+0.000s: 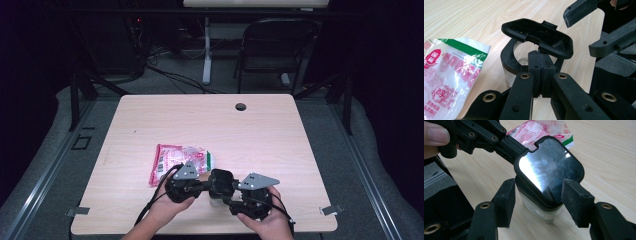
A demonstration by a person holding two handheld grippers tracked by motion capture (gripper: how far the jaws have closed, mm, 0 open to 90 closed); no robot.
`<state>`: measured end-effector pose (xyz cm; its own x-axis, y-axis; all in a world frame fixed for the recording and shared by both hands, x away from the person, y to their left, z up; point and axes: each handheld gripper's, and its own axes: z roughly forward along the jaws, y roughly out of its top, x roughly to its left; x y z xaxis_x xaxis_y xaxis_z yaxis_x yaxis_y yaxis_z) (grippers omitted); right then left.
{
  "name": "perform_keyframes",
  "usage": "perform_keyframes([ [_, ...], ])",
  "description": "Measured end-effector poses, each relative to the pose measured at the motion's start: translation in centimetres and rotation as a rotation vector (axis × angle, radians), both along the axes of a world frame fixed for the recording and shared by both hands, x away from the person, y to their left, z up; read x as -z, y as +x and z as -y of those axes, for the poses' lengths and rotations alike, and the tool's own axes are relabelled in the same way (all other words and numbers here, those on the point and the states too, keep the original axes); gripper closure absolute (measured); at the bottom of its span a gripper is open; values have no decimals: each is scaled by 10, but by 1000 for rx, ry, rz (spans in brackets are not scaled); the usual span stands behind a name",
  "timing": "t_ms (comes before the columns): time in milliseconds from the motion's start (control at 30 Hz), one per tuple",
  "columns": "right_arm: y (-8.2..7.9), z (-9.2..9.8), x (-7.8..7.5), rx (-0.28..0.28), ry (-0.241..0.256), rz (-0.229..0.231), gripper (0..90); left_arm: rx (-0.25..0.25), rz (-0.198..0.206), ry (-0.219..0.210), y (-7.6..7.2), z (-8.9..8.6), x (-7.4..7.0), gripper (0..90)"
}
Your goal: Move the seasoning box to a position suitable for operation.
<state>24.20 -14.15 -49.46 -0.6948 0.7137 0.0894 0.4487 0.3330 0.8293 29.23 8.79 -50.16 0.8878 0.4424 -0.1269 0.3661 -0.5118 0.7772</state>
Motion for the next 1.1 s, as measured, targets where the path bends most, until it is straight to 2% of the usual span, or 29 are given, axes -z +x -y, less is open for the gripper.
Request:
perform_keyframes([
  [33, -1, 2, -4, -12, -63, -43, 443, -2, 2, -4, 0, 0, 0, 895],
  [233, -1, -5, -3, -8, -77, -17, 425, 4, 3, -11, 0, 1, -3, 891],
  [433, 3, -10, 0, 10, -117, 15, 415, 4, 7, -20, 0, 1, -5, 886],
  [500, 4, -11, 1, 8, -121, 11, 413, -6, 16, -16, 0, 2, -5, 885],
  [533, 5, -12, 3, 14, -113, 19, 410, 8, 9, -26, 1, 1, -5, 884],
  [600, 5, -14, 4, 27, -131, 33, 407, 9, 10, -28, 1, 1, -5, 882],
  [700, 5, -14, 5, 36, -127, 37, 404, 11, 11, -28, 1, 1, -5, 881],
  [1100, 5, -12, 4, 39, -105, 31, 414, 4, 4, 8, 3, 3, 5, 861],
])
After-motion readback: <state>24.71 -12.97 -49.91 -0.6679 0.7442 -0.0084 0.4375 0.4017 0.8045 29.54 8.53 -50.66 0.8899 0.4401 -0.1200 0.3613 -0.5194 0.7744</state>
